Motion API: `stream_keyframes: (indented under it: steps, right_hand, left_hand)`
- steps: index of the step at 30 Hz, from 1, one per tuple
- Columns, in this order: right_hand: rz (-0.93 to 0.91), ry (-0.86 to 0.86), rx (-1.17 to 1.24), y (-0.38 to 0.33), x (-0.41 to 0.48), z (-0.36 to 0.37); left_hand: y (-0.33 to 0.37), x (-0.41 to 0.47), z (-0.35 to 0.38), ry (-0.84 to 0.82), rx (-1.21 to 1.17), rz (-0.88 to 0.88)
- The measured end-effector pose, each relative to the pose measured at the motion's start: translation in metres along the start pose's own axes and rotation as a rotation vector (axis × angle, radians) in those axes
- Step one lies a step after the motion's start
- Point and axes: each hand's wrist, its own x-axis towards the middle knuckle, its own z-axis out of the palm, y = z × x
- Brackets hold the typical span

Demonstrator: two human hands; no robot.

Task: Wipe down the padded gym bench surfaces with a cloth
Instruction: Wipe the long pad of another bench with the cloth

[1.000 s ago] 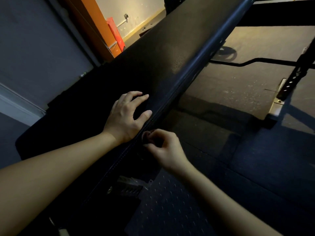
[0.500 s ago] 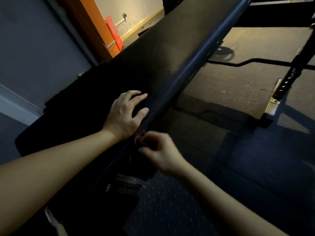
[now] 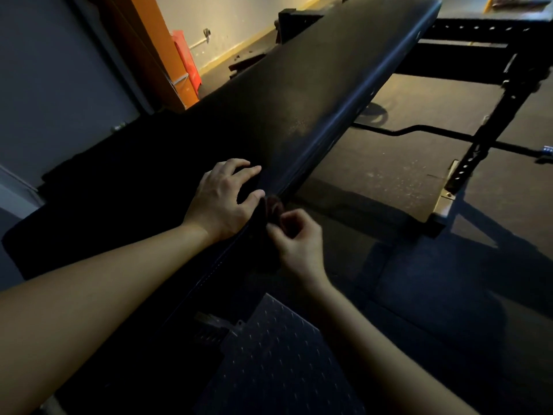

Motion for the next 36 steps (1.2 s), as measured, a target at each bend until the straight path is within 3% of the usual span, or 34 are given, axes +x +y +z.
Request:
stream_keyframes:
  steps: [3, 6, 10, 14, 17, 20, 25, 29, 36]
  right_hand:
    - [0.014, -0.276, -0.152, 0.002, -0.016, -0.006]
    - [0.128, -0.194, -0.203, 0.001, -0.001, -0.025]
    - [0.332, -0.134, -0.075, -0.012, 0.017, -0.058]
    - [0.2, -0.136, -0.195, -0.027, 0.042, -0.094]
    - [0.122, -0.087, -0.143, -0.035, 0.071, -0.121]
    - [0.11, -0.058, -0.057, -0.032, 0.107, -0.14]
    - [0.029, -0.15, -0.101, -0.01, 0.189, -0.168]
    - [0.039, -0.11, -0.062, -0.004, 0.254, -0.209]
    - [0.001, 0.055, 0.031, -0.01, 0.339, -0.232]
  left_hand:
    - [0.002, -0.001, -0.002, -0.004, -0.011, -0.012]
    - [0.004, -0.002, -0.004, -0.02, -0.016, -0.012]
    - [0.004, -0.003, -0.006, -0.04, -0.015, -0.048]
    - [0.013, -0.001, -0.014, -0.097, 0.036, -0.05]
    - [0.027, 0.012, -0.02, -0.123, 0.154, -0.069]
    - [0.058, 0.051, -0.015, -0.11, 0.215, -0.071]
    - [0.103, 0.146, 0.027, -0.103, 0.2, -0.016]
    - [0.109, 0.204, 0.042, -0.147, 0.258, 0.023]
    - [0.1, 0.208, 0.057, -0.126, 0.183, -0.007]
